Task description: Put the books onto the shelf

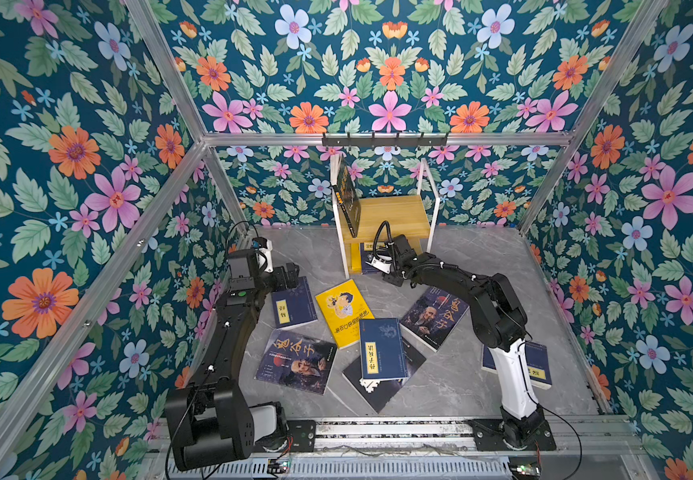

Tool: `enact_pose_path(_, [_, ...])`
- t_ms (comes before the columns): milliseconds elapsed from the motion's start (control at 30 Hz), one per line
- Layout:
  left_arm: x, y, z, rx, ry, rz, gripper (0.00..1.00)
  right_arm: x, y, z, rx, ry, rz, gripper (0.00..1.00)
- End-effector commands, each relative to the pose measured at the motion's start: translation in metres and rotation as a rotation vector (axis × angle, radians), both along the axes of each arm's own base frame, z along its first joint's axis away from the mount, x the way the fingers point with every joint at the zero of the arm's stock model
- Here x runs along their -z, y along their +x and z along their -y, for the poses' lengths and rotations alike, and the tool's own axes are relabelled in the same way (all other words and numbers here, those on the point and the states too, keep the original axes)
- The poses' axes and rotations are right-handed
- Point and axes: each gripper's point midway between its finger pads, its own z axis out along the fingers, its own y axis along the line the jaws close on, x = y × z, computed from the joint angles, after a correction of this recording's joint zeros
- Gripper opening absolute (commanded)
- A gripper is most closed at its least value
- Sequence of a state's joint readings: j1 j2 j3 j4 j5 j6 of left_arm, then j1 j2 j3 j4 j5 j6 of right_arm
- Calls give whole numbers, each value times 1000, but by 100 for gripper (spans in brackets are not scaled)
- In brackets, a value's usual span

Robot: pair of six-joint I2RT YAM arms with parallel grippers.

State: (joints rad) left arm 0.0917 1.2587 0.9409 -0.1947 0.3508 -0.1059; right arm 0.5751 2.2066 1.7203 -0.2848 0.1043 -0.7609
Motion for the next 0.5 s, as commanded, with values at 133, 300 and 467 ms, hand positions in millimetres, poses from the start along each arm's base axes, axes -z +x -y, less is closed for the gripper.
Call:
enact_pose_path(133, [-5, 2, 1, 5, -5, 22, 100, 5, -7, -9, -42, 3, -33, 25])
enact_pose_path(300, [-5, 2, 1, 7, -5, 22, 100, -1, -8, -9, -48, -7, -21, 27])
enact_pose_path(467, [-5, 3, 0, 4, -4, 22, 100, -14, -16, 4, -43, -25, -8, 42])
